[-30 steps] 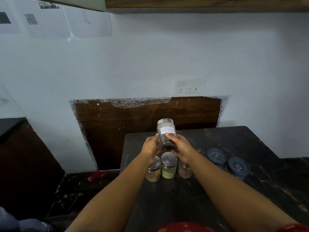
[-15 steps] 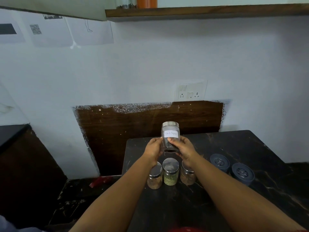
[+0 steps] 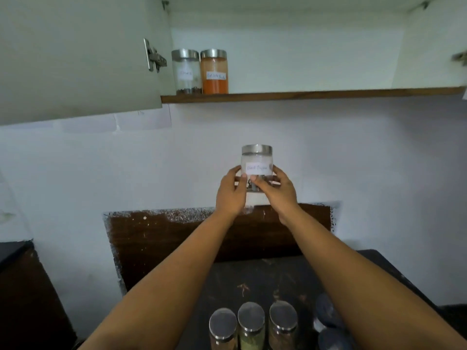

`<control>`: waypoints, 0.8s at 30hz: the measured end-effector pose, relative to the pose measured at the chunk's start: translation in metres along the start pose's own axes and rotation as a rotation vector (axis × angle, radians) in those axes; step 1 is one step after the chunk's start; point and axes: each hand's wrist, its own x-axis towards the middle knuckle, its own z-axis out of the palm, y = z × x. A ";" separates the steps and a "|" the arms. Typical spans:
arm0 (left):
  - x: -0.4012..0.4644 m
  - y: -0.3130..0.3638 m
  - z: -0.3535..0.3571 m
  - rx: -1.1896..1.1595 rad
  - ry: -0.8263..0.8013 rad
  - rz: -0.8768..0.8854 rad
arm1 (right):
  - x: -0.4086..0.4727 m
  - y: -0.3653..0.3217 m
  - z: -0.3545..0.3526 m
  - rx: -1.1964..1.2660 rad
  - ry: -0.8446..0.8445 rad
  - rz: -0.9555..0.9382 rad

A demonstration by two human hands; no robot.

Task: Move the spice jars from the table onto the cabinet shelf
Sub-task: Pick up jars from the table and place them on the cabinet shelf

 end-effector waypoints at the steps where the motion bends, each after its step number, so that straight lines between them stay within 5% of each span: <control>1: 0.010 0.014 -0.002 0.004 0.024 0.042 | 0.009 -0.014 -0.004 -0.021 0.013 -0.049; 10: 0.094 0.113 -0.014 -0.008 0.096 0.305 | 0.090 -0.136 -0.024 -0.160 0.022 -0.426; 16: 0.152 0.145 -0.019 0.324 0.306 0.404 | 0.145 -0.189 -0.021 -0.265 -0.002 -0.522; 24: 0.201 0.109 -0.017 0.937 0.270 0.348 | 0.223 -0.210 -0.002 -0.764 -0.173 -0.279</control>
